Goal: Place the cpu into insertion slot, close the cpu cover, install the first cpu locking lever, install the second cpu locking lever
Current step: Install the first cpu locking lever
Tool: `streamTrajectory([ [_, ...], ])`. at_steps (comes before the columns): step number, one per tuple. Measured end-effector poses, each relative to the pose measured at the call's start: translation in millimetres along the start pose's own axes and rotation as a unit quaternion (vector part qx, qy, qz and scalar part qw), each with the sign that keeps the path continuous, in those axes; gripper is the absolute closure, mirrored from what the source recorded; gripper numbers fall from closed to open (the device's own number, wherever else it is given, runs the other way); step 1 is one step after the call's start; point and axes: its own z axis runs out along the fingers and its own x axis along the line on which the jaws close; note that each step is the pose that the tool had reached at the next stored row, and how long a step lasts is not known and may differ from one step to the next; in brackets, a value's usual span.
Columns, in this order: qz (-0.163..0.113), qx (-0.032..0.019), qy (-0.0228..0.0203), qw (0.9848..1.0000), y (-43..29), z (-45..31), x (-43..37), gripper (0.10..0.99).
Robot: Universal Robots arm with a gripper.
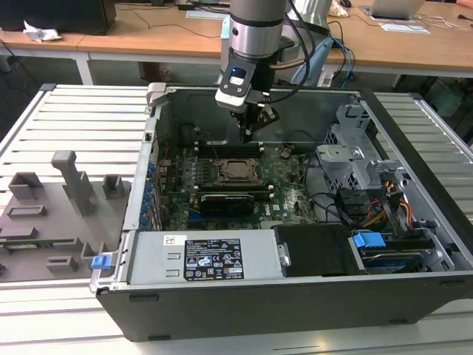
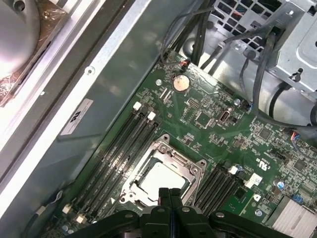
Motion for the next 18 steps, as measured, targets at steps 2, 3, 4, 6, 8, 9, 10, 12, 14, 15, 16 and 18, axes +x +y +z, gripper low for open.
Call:
streamTrajectory([
  [2, -0.003, -0.0005, 0.0008, 1.0000, 0.0, 0.0, 0.0, 0.980],
  [3, -0.005, -0.0007, 0.0012, 1.0000, 0.0, 0.1, 0.0, 0.980],
  [4, -0.005, -0.0008, 0.0013, 1.0000, 0.0, 0.1, 0.0, 0.980],
  [6, -0.009, -0.0011, 0.0019, 1.0000, 0.0, 0.0, 0.0, 0.980],
  [8, -0.012, -0.0014, 0.0025, 0.9999, 0.0, 0.0, 0.0, 0.980],
  [9, -0.013, -0.0016, 0.0028, 0.9999, 0.0, 0.0, 0.0, 0.980],
  [10, -0.015, -0.0017, 0.0031, 0.9999, 0.0, 0.0, 0.0, 0.980],
  [12, -0.016, -0.0020, 0.0035, 0.9999, 0.0, 0.0, 0.0, 0.980],
  [14, -0.018, -0.0022, 0.0038, 0.9998, 0.0, 0.0, 0.0, 0.980],
  [15, -0.019, -0.0023, 0.0040, 0.9998, 0.0, 0.1, 0.0, 0.980],
  [16, -0.021, -0.0023, 0.0041, 0.9998, 0.0, 0.1, 0.0, 0.980],
  [18, -0.025, -0.0023, 0.0044, 0.9997, 0.0, 0.0, 0.0, 0.980],
])
